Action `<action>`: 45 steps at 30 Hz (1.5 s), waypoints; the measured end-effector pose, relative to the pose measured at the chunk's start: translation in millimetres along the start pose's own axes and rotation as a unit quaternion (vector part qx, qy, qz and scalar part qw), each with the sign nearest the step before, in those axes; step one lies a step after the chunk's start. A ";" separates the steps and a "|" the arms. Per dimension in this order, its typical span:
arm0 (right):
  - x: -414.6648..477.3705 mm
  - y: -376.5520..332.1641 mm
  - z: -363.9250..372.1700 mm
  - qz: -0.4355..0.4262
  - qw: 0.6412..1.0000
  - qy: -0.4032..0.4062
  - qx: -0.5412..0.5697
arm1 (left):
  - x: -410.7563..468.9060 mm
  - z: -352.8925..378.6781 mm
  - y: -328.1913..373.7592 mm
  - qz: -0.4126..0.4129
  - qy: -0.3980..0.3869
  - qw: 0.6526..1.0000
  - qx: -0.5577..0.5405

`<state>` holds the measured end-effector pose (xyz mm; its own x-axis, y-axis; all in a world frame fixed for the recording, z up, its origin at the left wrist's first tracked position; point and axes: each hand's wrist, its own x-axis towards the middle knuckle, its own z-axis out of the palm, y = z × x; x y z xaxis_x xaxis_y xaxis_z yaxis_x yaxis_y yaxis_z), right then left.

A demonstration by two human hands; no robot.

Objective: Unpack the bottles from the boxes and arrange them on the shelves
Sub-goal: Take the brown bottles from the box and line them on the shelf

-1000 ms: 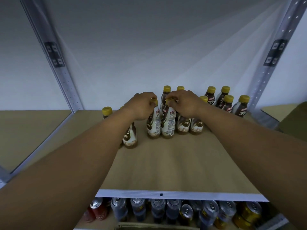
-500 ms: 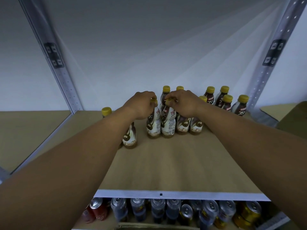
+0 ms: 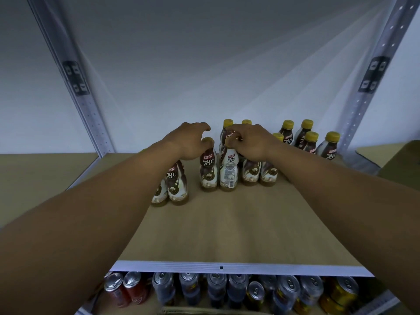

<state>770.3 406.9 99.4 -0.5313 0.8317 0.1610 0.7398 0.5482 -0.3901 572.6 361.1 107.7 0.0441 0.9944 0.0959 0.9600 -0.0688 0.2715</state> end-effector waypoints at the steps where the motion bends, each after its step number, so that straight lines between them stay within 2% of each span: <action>1: -0.5 1.1 -2.1 0.001 1.000 -0.010 0.006 | -0.5 -2.5 -1.8 0.011 -0.012 1.000 0.002; 6: 1.1 4.2 -7.1 -0.020 0.998 -0.038 -0.035 | 0.7 -5.0 -4.0 0.057 -0.035 0.997 0.026; 13: 5.0 2.4 -2.0 -0.010 0.997 0.018 -0.075 | 3.8 -1.4 -12.9 0.057 -0.011 0.998 0.004; 19: 5.2 1.6 4.5 0.016 0.998 0.049 -0.038 | 3.0 9.7 -19.4 0.062 0.023 0.997 -0.039; 23: 0.4 2.3 0.2 -0.003 1.000 0.018 0.018 | 3.7 16.2 -25.8 0.066 0.044 0.995 -0.060; 28: 0.8 3.9 -3.1 -0.022 0.999 -0.005 -0.035 | 1.6 19.4 -26.9 0.063 0.053 0.994 -0.067; 33: 4.2 2.8 1.8 -0.029 0.998 0.026 -0.058 | -0.1 19.0 -27.8 0.061 0.054 0.994 -0.077; 45: 7.9 2.3 10.0 0.002 0.997 0.071 -0.039 | -0.6 18.5 -26.9 0.066 0.055 0.994 -0.073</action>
<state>763.7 413.8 90.7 -0.4679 0.8354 0.2883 0.7754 0.5446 -0.3196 551.9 363.8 82.6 0.1285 0.9615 0.2427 0.8973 -0.2170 0.3845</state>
